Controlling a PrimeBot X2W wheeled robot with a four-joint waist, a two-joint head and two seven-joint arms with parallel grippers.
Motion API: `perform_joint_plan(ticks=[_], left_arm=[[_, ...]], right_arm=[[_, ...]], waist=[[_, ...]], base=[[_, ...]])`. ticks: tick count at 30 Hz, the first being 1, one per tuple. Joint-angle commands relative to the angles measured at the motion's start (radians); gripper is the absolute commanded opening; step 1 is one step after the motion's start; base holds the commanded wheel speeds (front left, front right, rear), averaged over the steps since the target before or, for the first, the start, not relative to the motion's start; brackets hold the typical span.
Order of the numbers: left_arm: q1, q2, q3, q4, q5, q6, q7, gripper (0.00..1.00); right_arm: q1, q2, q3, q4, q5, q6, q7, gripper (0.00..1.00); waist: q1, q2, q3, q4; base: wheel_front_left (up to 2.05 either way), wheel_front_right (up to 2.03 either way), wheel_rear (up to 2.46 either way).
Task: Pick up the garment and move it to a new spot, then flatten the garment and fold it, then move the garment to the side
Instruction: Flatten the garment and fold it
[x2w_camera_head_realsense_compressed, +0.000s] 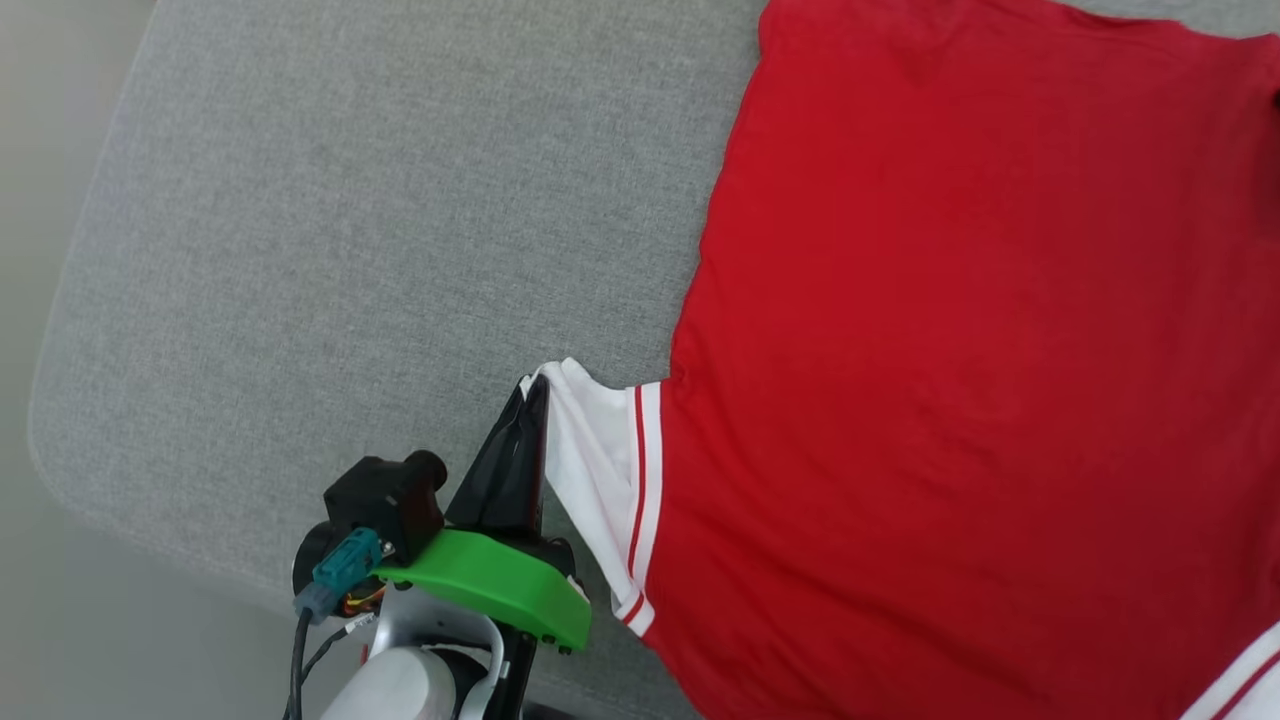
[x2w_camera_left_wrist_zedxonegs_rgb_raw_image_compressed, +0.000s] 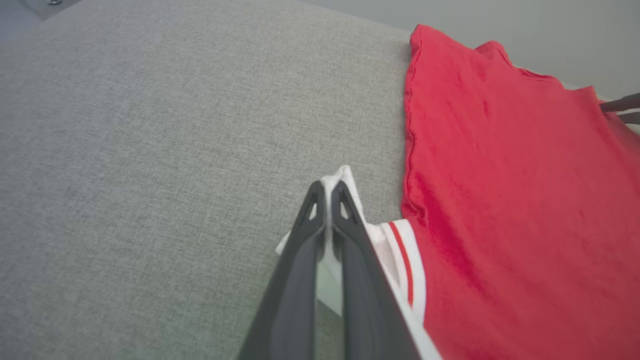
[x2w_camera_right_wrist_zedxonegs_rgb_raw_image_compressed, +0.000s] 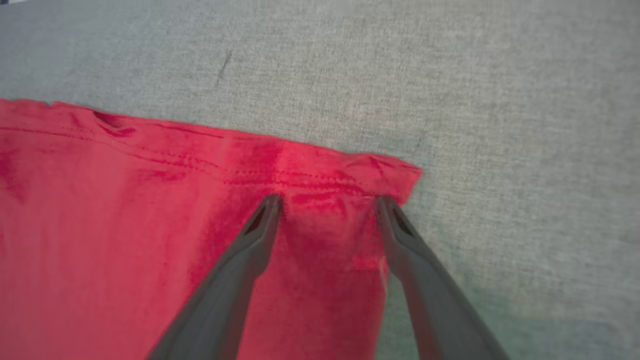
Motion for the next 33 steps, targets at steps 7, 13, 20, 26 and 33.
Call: perform_joint_plan(ticks=[7,13,20,26,33], left_arm=[[-0.029,-0.013,0.005,0.030,-0.007,-0.012,-0.029,0.00],[-0.033,-0.011,0.006,0.044,-0.011,-0.011,-0.027,0.00],[-0.006,0.007,0.020,0.065,-0.024,0.003,-0.015,0.00],[0.043,0.034,0.046,0.080,-0.049,0.022,0.003,0.00],[0.110,0.073,0.088,0.103,-0.088,0.044,0.028,0.00]], right_arm=[[0.018,0.005,0.022,0.092,-0.010,-0.001,0.157,0.00],[0.012,0.008,0.022,0.085,-0.024,-0.001,0.176,0.00],[0.030,-0.023,0.004,0.044,-0.029,-0.001,0.105,0.00],[0.134,-0.060,-0.005,-0.021,0.005,-0.001,0.063,0.00],[0.334,-0.074,-0.041,-0.123,0.050,-0.001,0.007,0.00]], waist=[[-0.0001,0.0000,0.048,0.034],[-0.0001,0.0000,0.028,0.024],[-0.0001,0.0000,-0.057,-0.011],[-0.0001,0.0000,-0.147,-0.070],[-0.0001,0.0000,-0.243,-0.164]], base=[[0.00,0.00,0.00],[0.00,0.00,0.00],[0.00,0.00,0.00],[0.00,0.00,0.00],[0.00,0.00,0.00]])
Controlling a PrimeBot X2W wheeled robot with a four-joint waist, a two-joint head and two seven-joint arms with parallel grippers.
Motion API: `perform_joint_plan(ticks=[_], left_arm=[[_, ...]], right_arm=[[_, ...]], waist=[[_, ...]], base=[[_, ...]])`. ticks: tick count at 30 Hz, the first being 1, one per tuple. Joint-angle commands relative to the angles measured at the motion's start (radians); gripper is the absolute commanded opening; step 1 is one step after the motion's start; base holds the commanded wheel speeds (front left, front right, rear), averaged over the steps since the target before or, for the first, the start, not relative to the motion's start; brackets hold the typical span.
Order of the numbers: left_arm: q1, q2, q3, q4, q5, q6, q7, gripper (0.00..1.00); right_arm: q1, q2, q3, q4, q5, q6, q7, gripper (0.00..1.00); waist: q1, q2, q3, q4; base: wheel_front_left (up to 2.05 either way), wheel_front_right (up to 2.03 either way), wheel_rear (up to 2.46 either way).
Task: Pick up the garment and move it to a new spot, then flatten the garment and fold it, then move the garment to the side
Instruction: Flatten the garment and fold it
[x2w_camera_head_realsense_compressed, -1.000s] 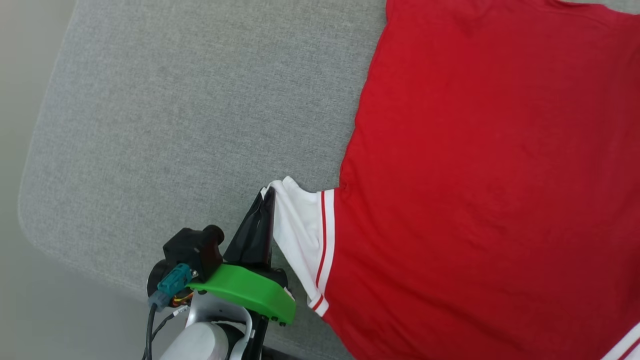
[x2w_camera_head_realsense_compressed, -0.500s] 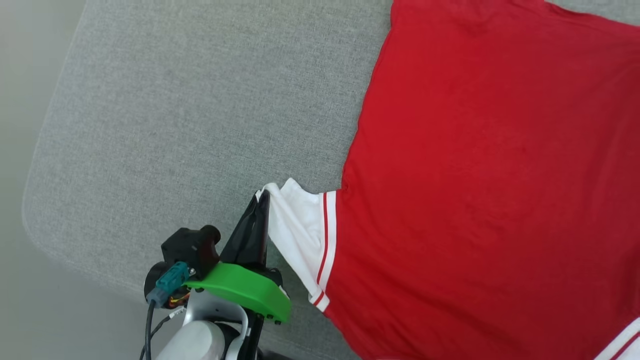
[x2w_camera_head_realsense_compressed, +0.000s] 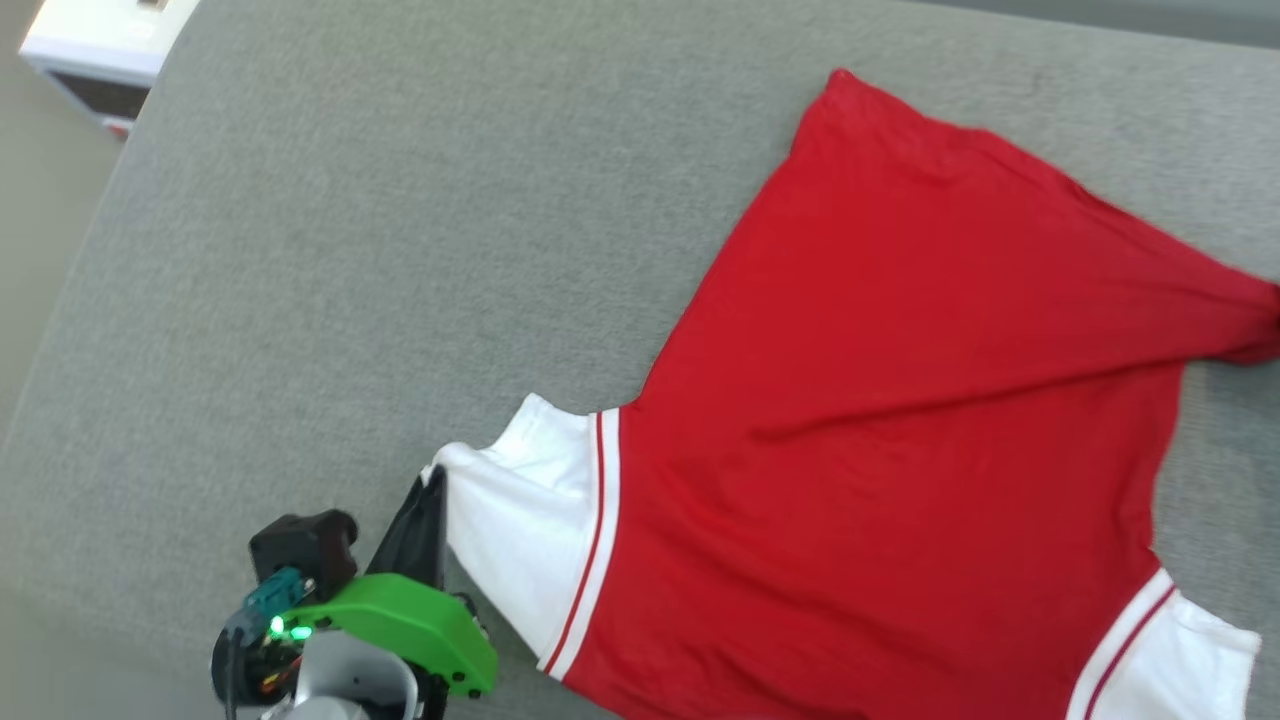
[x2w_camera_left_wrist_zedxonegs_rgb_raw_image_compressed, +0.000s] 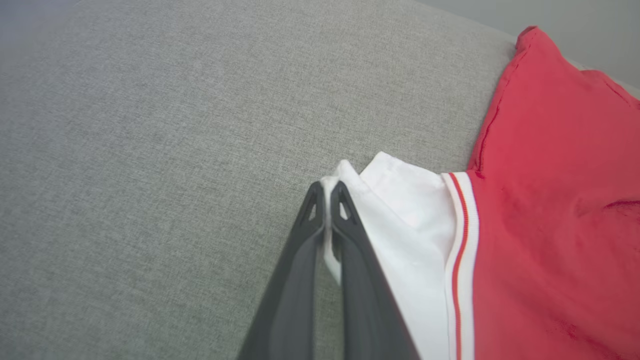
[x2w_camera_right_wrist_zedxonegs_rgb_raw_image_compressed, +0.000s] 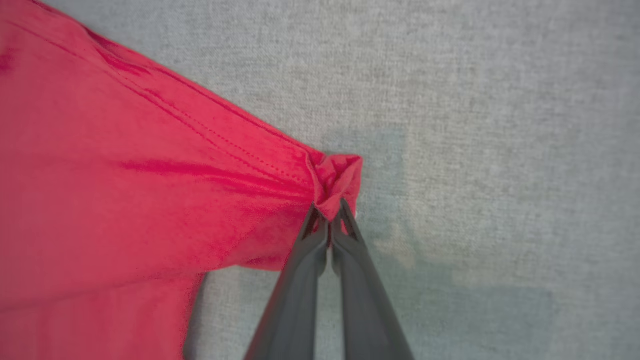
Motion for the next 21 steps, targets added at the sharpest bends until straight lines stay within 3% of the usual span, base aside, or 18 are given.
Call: perform_joint_plan(ticks=[1,12,21], left_arm=[[0.017,0.013,0.012,0.005,-0.013,0.009,0.003,0.00],[0.108,0.058,0.064,-0.019,-0.044,0.071,0.045,0.00],[0.142,0.076,0.091,-0.012,-0.065,0.087,0.053,0.00]], right_arm=[[0.053,-0.008,-0.016,-0.021,0.012,-0.001,-0.013,0.00],[0.447,0.058,-0.181,-0.237,0.041,-0.001,-0.086,0.00],[0.760,0.208,-0.345,-0.419,0.008,-0.001,-0.081,0.00]], waist=[[-0.0001,0.0000,-0.091,-0.094],[-0.0001,0.0000,-0.166,-0.229],[-0.0001,0.0000,-0.185,-0.277]], base=[[0.00,0.00,0.00],[0.00,0.00,0.00],[0.00,0.00,0.00]])
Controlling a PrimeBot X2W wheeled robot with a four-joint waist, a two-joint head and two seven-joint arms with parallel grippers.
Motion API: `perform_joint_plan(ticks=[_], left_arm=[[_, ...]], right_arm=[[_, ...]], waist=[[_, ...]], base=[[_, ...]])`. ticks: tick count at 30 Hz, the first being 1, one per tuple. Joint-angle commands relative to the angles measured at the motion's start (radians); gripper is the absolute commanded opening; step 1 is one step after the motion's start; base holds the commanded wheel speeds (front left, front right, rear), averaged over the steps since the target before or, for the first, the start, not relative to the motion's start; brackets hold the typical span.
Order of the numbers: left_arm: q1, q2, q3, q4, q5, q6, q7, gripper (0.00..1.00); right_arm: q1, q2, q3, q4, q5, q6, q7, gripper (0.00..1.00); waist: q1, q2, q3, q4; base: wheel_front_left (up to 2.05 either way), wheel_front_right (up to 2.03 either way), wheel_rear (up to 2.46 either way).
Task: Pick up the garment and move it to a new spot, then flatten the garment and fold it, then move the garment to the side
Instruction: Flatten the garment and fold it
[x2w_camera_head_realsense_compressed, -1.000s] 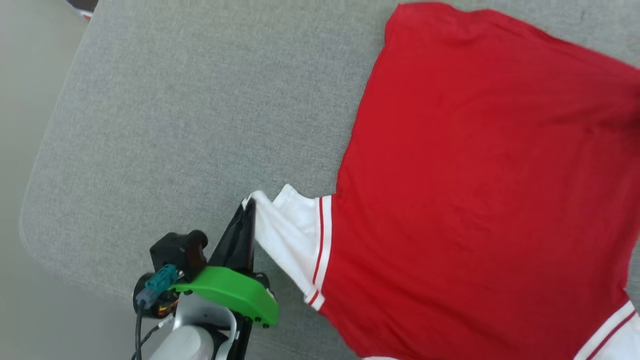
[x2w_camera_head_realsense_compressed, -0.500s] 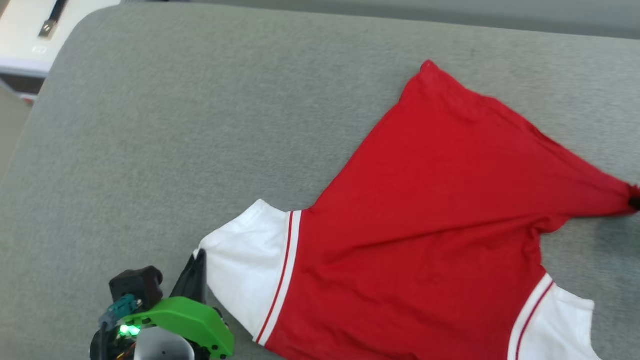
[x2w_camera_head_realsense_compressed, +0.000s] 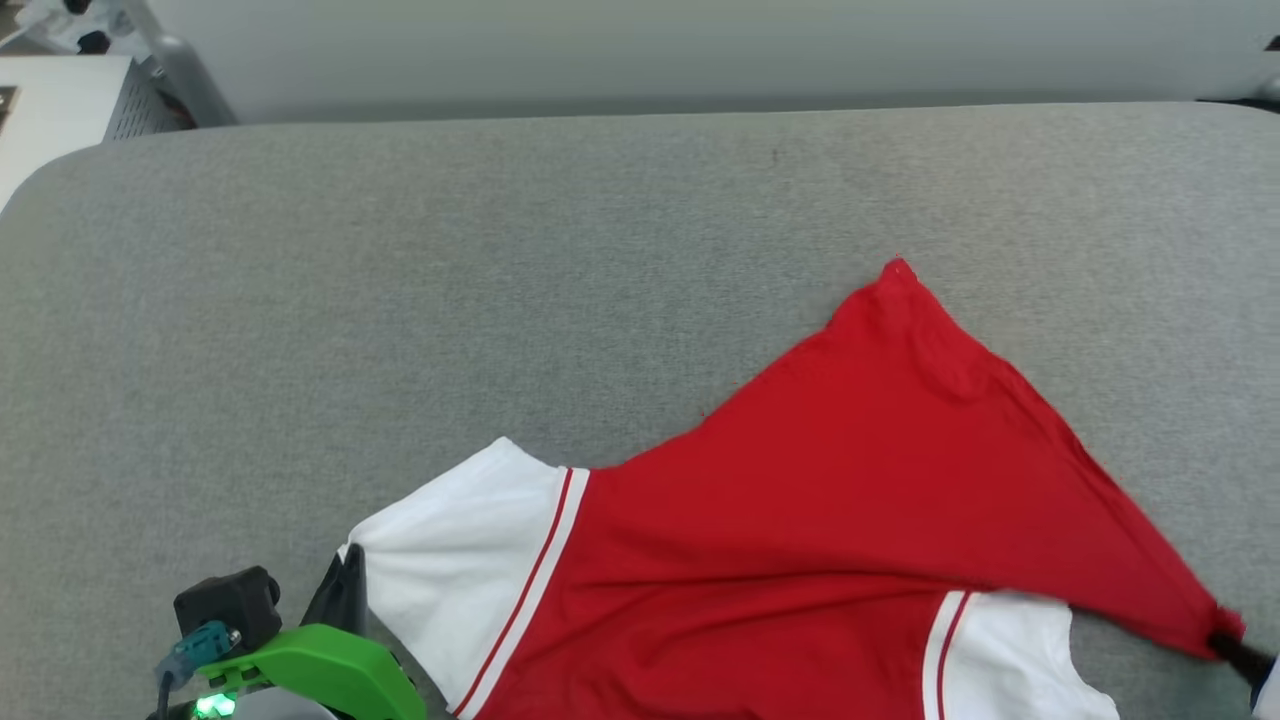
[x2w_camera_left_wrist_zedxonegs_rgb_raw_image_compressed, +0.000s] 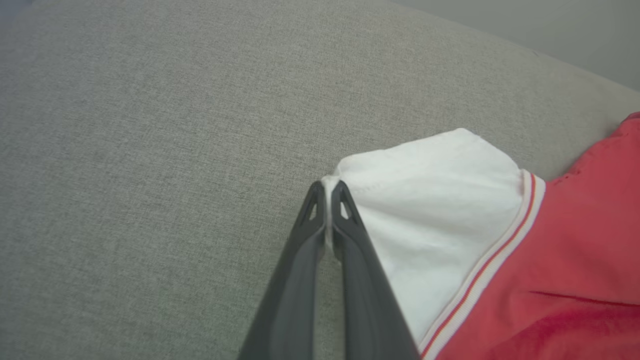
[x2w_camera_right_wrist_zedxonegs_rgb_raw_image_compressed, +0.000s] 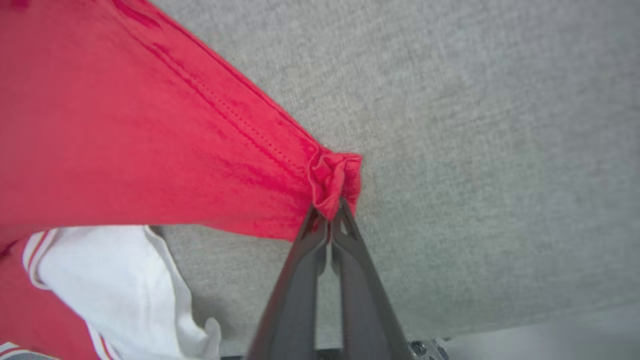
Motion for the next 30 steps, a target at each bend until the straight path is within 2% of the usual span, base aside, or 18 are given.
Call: perform_joint_plan(ticks=[1,7,11,12,13,14,18,22,25,30], left_arm=[[0.018,0.009,0.010,0.001,-0.010,0.008,-0.002,0.00],[0.032,0.009,0.018,0.006,-0.021,0.013,-0.005,0.00],[0.032,0.012,0.018,0.013,-0.024,0.012,-0.001,0.00],[0.032,0.012,0.018,0.014,-0.024,0.012,0.000,0.00],[0.030,0.011,0.017,0.015,-0.025,0.012,0.000,0.00],[0.029,0.011,0.016,0.016,-0.026,0.011,0.001,0.00],[0.025,0.010,0.012,0.018,-0.027,0.009,0.003,0.00],[0.017,0.009,0.005,0.015,-0.025,0.006,0.005,0.00],[0.003,0.008,-0.002,0.012,-0.021,0.003,0.006,0.00],[-0.031,-0.002,-0.018,0.009,-0.010,-0.004,0.004,0.00]], right_arm=[[0.045,0.027,-0.016,-0.017,-0.017,-0.001,0.009,0.00],[0.186,0.158,-0.091,-0.116,-0.054,-0.001,0.036,0.00],[0.226,0.219,-0.103,-0.153,-0.073,-0.001,0.048,0.00],[0.228,0.223,-0.102,-0.157,-0.081,-0.001,0.044,0.20],[0.228,0.231,-0.097,-0.167,-0.090,-0.001,0.028,0.48],[0.226,0.237,-0.091,-0.173,-0.093,-0.001,0.016,1.00],[0.194,0.230,-0.062,-0.202,-0.127,-0.001,-0.082,1.00],[0.127,0.205,-0.027,-0.213,-0.163,-0.001,-0.242,1.00],[0.062,0.186,0.006,-0.199,-0.179,-0.001,-0.364,1.00],[-0.044,0.144,0.063,-0.146,-0.176,-0.001,-0.489,1.00]], waist=[[0.0001,0.0000,-0.018,-0.025],[0.0001,0.0000,-0.018,-0.039],[0.0001,0.0000,-0.020,-0.045],[0.0001,0.0000,-0.021,-0.045],[0.0001,0.0000,-0.022,-0.046],[0.0001,0.0000,-0.024,-0.046],[0.0001,0.0000,-0.028,-0.048],[0.0001,0.0000,-0.025,-0.044],[0.0001,0.0000,-0.015,-0.034],[0.0001,0.0000,0.011,-0.007]], base=[[0.00,0.00,0.00],[0.00,0.00,0.00],[0.00,0.00,0.00],[0.00,0.00,0.00],[0.00,0.00,0.00],[0.00,0.00,0.00],[0.00,0.00,0.00],[0.00,0.00,0.00],[0.00,0.00,0.00],[0.00,0.00,0.00]])
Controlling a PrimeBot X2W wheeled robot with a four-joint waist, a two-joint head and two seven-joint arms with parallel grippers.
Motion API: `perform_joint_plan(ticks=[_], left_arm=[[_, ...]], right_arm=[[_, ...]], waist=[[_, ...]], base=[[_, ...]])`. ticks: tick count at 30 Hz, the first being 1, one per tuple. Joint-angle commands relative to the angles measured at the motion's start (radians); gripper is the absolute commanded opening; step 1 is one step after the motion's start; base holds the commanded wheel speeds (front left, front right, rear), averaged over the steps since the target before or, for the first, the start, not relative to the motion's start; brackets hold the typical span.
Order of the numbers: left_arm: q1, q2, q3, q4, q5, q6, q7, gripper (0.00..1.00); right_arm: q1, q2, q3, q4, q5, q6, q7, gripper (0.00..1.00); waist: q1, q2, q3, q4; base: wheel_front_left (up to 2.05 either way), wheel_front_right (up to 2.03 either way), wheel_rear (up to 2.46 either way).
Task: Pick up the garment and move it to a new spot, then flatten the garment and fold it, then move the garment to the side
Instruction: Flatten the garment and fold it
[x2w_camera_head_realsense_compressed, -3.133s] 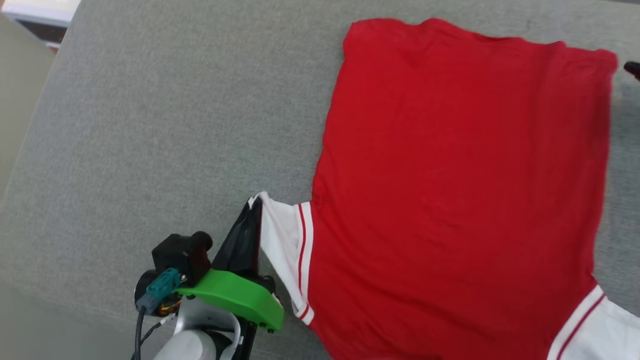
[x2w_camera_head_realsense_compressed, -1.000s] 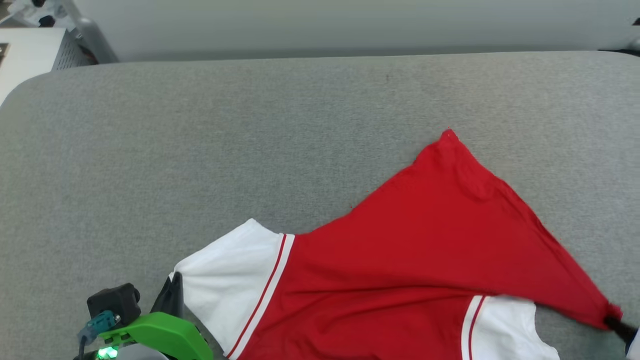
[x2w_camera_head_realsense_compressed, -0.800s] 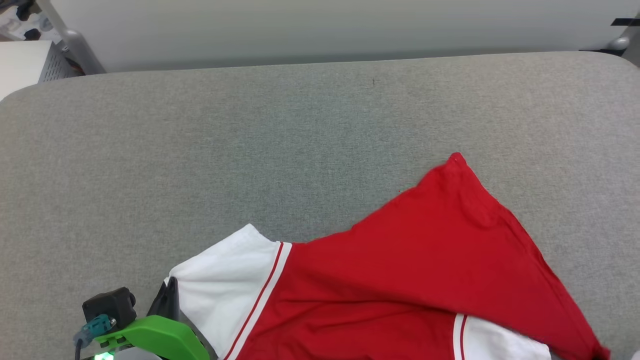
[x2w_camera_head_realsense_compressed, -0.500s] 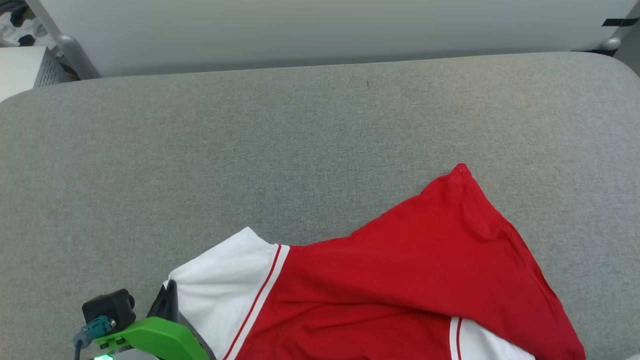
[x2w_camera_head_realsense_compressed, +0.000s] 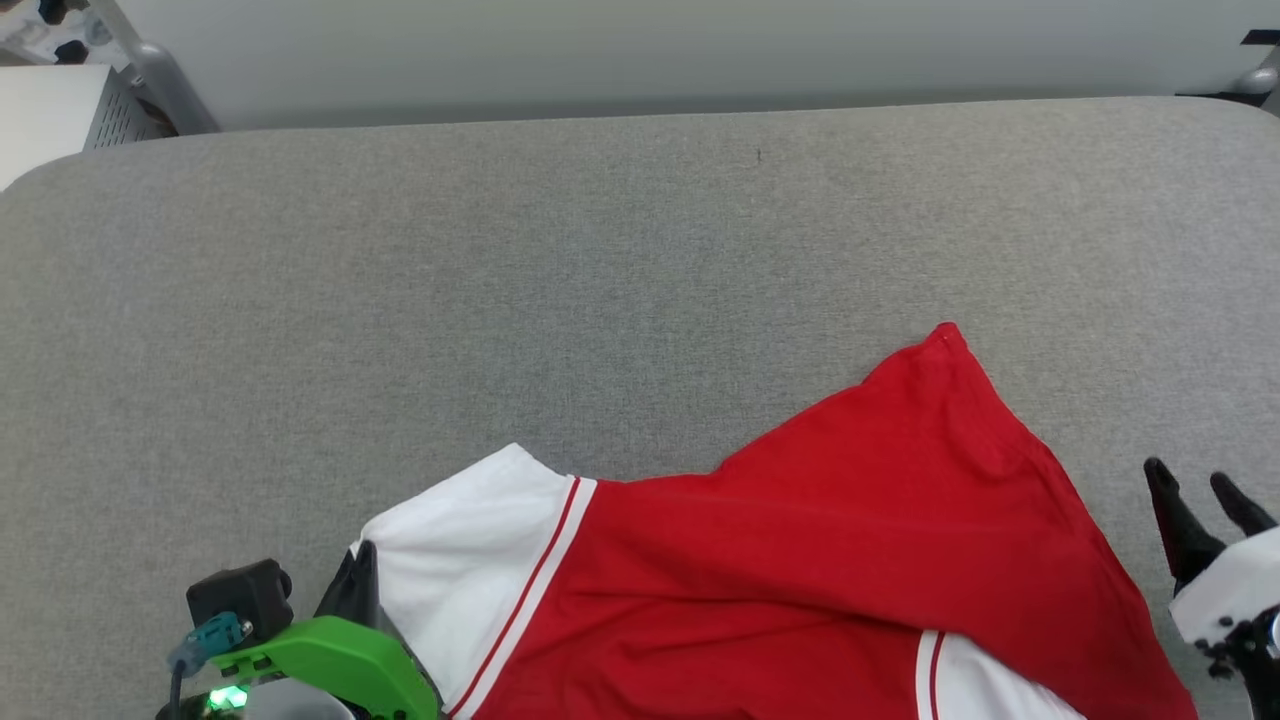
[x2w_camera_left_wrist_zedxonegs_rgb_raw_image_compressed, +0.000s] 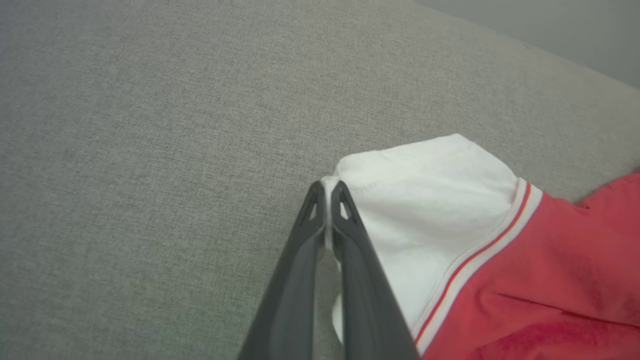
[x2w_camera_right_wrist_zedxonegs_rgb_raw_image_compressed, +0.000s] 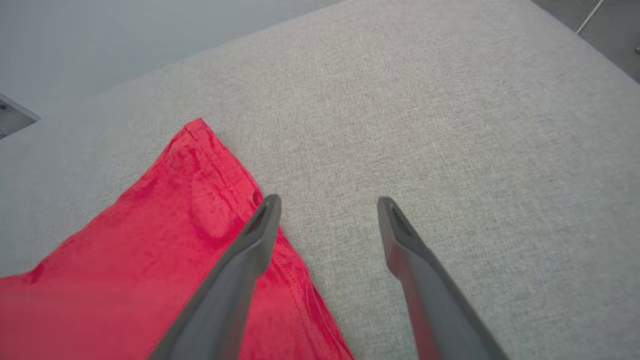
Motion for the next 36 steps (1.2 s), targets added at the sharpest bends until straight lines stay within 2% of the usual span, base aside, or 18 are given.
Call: perform_joint_plan(ticks=[1,4,8,13,18,22,26,33,34,35,36], left_arm=[[-0.030,-0.004,-0.005,0.000,0.011,-0.005,-0.003,0.00],[-0.057,-0.013,-0.020,0.004,0.018,-0.012,-0.004,0.00],[-0.089,-0.025,-0.039,0.011,0.028,-0.024,-0.006,0.00],[-0.125,-0.038,-0.061,0.023,0.038,-0.040,-0.010,0.00],[-0.156,-0.054,-0.079,0.036,0.047,-0.052,-0.020,0.00],[-0.178,-0.066,-0.088,0.044,0.050,-0.058,-0.027,0.00],[-0.195,-0.076,-0.095,0.053,0.051,-0.063,-0.032,0.00],[-0.211,-0.084,-0.100,0.067,0.052,-0.068,-0.039,0.00],[-0.211,-0.084,-0.100,0.068,0.051,-0.067,-0.040,0.00],[-0.212,-0.085,-0.100,0.069,0.050,-0.067,-0.041,0.00],[-0.213,-0.085,-0.099,0.070,0.049,-0.067,-0.041,0.00]], right_arm=[[-0.045,-0.016,0.016,0.019,0.000,-0.001,-0.027,1.00],[-0.115,-0.056,0.060,0.061,0.005,-0.001,-0.050,1.00],[-0.213,-0.144,0.160,0.118,0.022,-0.001,-0.017,1.00],[-0.330,-0.266,0.335,0.156,0.118,-0.001,0.138,1.00],[-0.427,-0.345,0.472,0.180,0.221,-0.001,0.291,1.00],[-0.491,-0.366,0.549,0.201,0.271,-0.001,0.348,1.00],[-0.545,-0.378,0.620,0.231,0.295,-0.001,0.352,1.00],[-0.564,-0.379,0.743,0.316,0.373,-0.001,0.433,1.00],[-0.563,-0.379,0.757,0.325,0.387,-0.001,0.447,0.70],[-0.563,-0.380,0.770,0.329,0.396,-0.001,0.459,0.48],[-0.563,-0.379,0.780,0.334,0.412,-0.001,0.467,0.00]], waist=[[0.0000,0.0000,0.021,0.021],[0.0000,0.0000,0.037,0.041],[0.0000,0.0000,0.057,0.068],[0.0000,0.0000,0.088,0.103],[0.0000,0.0000,0.123,0.135],[0.0000,0.0000,0.152,0.152],[0.0000,0.0000,0.179,0.161],[0.0000,0.0000,0.197,0.164],[0.0000,0.0000,0.198,0.163],[0.0000,0.0000,0.198,0.163],[0.0000,0.0000,0.198,0.162]], base=[[0.00,0.00,0.00],[0.00,0.00,0.00],[0.00,0.00,0.00],[0.00,0.00,0.00],[0.00,0.00,0.00],[0.00,0.00,0.00],[0.00,0.00,0.00],[0.00,0.00,0.00],[0.00,0.00,0.00],[0.00,0.00,0.00],[0.00,0.00,0.00]])
